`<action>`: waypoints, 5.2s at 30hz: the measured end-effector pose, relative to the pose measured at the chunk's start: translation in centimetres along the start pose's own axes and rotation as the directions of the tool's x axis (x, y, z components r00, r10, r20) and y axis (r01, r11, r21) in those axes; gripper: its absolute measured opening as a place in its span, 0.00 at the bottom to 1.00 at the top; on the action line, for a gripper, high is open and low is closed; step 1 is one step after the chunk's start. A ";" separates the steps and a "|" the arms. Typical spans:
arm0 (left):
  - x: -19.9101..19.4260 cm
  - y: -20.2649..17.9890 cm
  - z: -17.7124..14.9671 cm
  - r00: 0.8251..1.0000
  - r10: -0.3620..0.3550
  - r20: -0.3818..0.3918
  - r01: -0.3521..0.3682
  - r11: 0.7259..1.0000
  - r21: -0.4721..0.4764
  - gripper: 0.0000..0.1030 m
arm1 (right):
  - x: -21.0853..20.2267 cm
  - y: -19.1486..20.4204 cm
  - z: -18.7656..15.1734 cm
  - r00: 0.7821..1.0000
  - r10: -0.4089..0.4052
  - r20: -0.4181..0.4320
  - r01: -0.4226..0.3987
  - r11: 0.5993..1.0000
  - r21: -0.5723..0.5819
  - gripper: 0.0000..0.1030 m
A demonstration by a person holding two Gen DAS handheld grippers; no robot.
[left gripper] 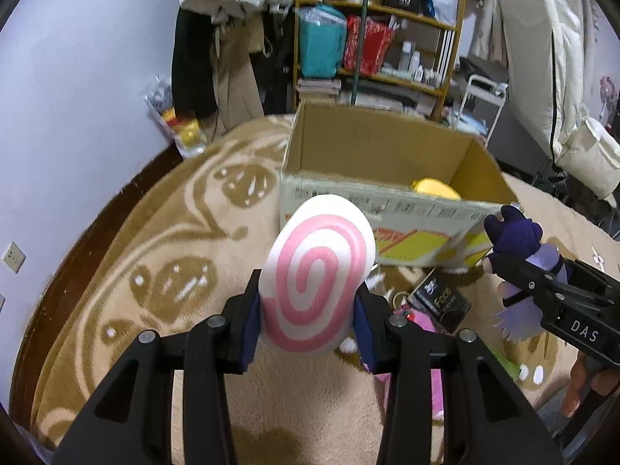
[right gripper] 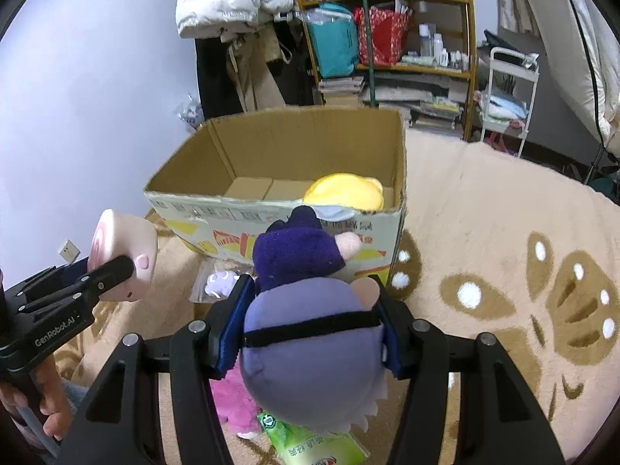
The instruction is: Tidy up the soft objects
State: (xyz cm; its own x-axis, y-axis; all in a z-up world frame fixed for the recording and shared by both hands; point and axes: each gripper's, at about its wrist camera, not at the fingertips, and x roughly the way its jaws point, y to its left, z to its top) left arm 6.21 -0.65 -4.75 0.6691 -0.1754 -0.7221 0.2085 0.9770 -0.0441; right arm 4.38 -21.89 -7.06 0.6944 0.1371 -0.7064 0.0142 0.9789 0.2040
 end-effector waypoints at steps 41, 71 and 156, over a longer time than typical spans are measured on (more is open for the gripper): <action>-8.1 -4.5 6.9 0.904 -0.016 0.427 -0.032 0.994 0.106 0.39 | -7.3 -0.3 6.2 0.913 -0.078 0.401 0.085 0.996 0.002 0.59; 0.2 -5.2 9.2 0.947 0.000 0.321 -0.046 0.990 0.136 0.40 | -1.6 -2.2 8.4 0.948 -0.070 0.310 0.074 0.997 -0.001 0.59; -7.1 -3.7 4.3 0.969 0.059 0.238 -0.090 0.989 0.122 0.89 | -9.3 1.2 2.3 0.958 -0.037 0.283 0.069 0.992 -0.104 1.00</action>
State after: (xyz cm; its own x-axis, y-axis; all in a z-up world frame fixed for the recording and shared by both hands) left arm 3.74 -3.55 3.55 0.8309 -0.1417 -0.5381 0.2329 0.9668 0.1050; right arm -0.40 -22.33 1.27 0.8686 0.0527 -0.4927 -0.0134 0.9965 0.0831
